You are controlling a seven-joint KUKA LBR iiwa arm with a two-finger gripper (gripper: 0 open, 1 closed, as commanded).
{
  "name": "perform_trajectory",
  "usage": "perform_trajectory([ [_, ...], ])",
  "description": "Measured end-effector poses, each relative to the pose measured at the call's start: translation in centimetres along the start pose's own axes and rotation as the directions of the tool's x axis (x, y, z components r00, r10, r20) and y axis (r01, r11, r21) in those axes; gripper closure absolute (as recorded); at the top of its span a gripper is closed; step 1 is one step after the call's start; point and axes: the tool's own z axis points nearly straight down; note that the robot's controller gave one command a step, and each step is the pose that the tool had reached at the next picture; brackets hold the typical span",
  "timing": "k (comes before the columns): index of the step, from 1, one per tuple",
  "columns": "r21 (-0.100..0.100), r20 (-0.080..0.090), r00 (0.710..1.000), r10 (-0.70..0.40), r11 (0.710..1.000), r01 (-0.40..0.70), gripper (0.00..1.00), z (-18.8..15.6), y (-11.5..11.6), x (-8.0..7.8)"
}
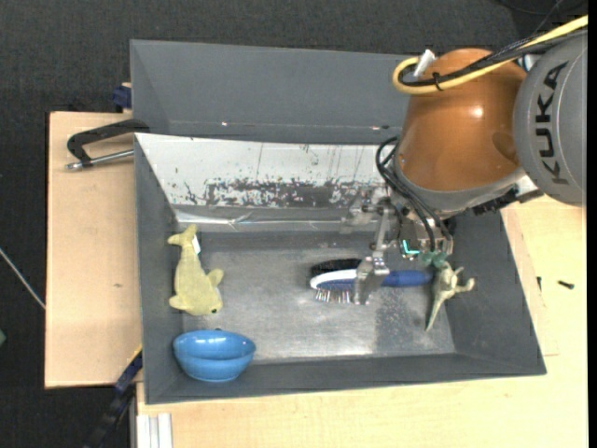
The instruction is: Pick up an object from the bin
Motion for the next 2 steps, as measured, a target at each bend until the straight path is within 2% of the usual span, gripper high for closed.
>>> perform_trajectory([
  [1,0.000,0.000,0.998,-0.067,0.998,0.067,0.00,14.6,0.0,-2.3],
  [2,-0.002,0.006,0.994,-0.112,0.994,0.112,0.00,16.2,-0.4,-5.6],
])
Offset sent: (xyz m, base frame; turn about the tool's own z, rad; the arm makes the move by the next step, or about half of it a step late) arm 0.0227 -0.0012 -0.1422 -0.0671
